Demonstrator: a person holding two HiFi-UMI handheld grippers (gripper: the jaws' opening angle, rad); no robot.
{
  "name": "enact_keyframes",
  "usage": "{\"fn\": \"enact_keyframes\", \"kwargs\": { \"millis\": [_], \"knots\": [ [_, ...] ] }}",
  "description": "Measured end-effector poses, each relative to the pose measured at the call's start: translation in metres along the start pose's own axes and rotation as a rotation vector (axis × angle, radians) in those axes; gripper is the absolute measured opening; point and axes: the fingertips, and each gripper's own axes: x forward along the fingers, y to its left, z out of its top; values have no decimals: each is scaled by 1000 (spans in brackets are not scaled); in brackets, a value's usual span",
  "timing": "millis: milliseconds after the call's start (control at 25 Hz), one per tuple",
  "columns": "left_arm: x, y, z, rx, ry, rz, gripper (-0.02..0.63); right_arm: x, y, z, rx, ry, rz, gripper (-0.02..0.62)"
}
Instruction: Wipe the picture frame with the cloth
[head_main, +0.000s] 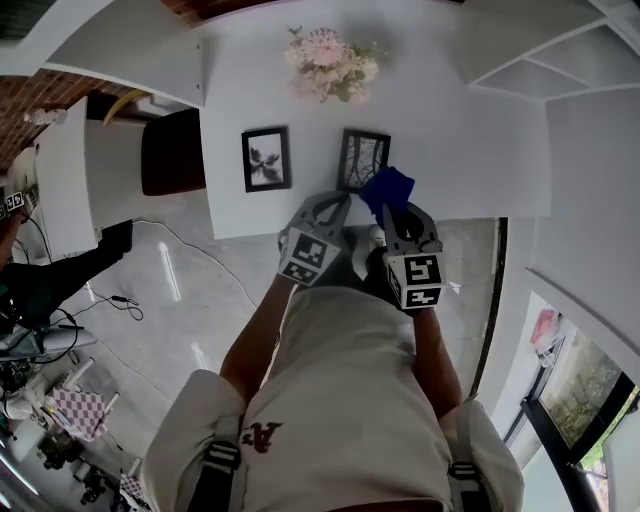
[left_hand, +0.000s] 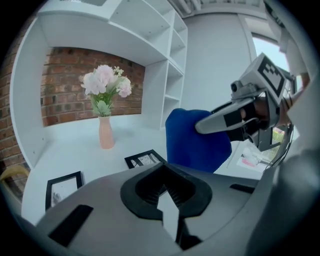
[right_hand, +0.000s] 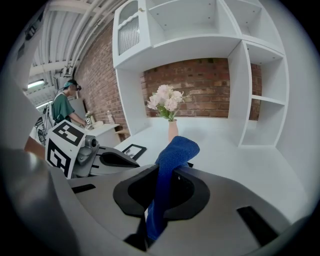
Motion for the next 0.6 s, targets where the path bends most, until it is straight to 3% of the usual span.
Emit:
{"fn": "enact_keyframes", "kwargs": {
  "millis": [600],
  "knots": [
    [40, 25, -52, 52, 163, -51, 0, 51, 18, -24, -4, 106, 30, 28]
  ]
}}
